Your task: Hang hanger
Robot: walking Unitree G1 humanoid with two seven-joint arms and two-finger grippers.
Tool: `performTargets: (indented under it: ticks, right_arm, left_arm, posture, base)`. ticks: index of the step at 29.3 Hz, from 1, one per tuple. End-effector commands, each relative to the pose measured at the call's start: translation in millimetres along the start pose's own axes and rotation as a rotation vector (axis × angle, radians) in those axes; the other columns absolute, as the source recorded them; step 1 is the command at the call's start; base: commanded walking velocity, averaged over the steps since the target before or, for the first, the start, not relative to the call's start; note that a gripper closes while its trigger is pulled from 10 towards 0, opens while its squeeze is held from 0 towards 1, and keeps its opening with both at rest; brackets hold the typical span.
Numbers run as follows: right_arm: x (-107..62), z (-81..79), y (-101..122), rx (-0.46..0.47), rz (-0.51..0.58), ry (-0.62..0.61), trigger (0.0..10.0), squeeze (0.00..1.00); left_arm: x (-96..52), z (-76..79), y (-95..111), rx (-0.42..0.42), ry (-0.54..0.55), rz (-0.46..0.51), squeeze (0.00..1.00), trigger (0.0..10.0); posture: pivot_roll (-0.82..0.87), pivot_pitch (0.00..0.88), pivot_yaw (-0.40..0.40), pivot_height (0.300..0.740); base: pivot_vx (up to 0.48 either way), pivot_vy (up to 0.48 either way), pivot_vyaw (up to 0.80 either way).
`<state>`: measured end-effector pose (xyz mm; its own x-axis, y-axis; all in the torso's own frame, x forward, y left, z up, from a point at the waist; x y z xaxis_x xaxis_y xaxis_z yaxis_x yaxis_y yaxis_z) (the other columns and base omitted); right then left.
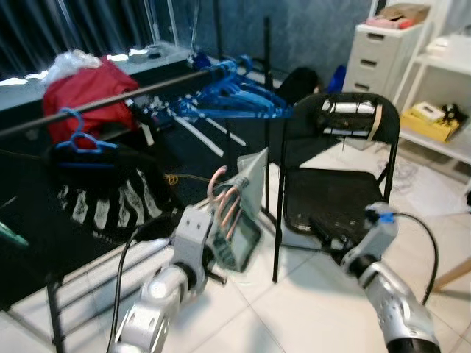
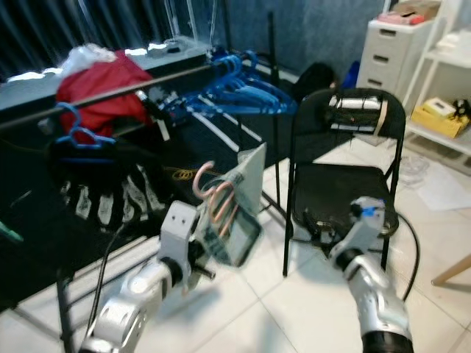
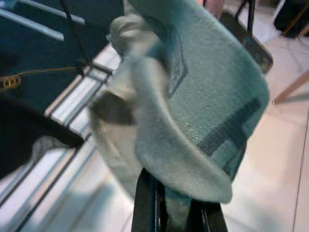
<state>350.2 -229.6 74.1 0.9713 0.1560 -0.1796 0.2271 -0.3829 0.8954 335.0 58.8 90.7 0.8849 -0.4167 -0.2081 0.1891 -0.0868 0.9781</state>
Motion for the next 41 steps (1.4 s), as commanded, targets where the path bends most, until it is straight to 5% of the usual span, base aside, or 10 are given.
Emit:
performTargets:
  ticks: [1,7,19,26,33,41]
  right_arm:
    - [2.7,-13.0,1.2,-0.010,0.014,0.049,10.0,0.00]
    - [2.1,-14.4,0.7,-0.004,0.016,0.056,10.0,0.00]
    - [0.7,-12.7,-0.2,0.004,0.009,0.047,10.0,0.00]
    - [0.8,-13.1,-1.3,0.013,0.004,0.051,10.0,0.00]
    - [1.0,-13.6,-3.1,0.013,-0.006,0.057,10.0,0.00]
    - [1.1,-15.6,-5.8,0.000,-0.023,0.074,10.0,0.00]
  left_arm:
    - [-5.5,-25.3,-1.1,0.005,0.076,-0.002,0.00,10.0]
    - [-9.6,-47.7,12.2,0.009,0.115,0.033,0.00,10.0]
    - [-5.6,-3.1,1.4,-0.062,0.019,-0.026,0.00,10.0]
    - [-7.0,15.2,1.4,-0.202,0.014,-0.101,0.00,10.0]
    - [-12.6,8.5,-3.0,-0.251,0.088,-0.159,0.00,10.0]
    - [-23.0,-7.5,-6.1,-0.204,0.200,-0.208,0.00,10.0]
  posture:
    - [-0.16,0.000,0.079,0.731]
    - [-0.16,0.000,0.081,0.731]
    - [-0.16,0.000,0.080,0.731]
    - [-0.16,0.000,0.081,0.731]
    - [-0.16,0.000,0.083,0.731]
    - [-0.15,0.000,0.079,0.731]
  base:
    - [0.480,0.000,0.44]
    - [0.480,0.000,0.47]
    - [0.480,0.000,0.00]
    - [0.118,0.000,0.00]
    - [0.000,0.000,0.00]
    - [0.000,0.000,0.00]
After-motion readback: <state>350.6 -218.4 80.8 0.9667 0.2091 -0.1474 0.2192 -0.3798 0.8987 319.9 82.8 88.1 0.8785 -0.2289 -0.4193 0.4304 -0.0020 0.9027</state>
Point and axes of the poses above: a point about 5 cm out from each wrist's last joint towards the gripper, its own x axis pointing out of the wrist towards the gripper, its own y axis along the axis of the wrist's last joint, z = x × y, the point moved 6 cm from there along x, pointing out of the wrist towards the gripper, and after that the axes turned 2 degrees about x, right-handed, at the moved point
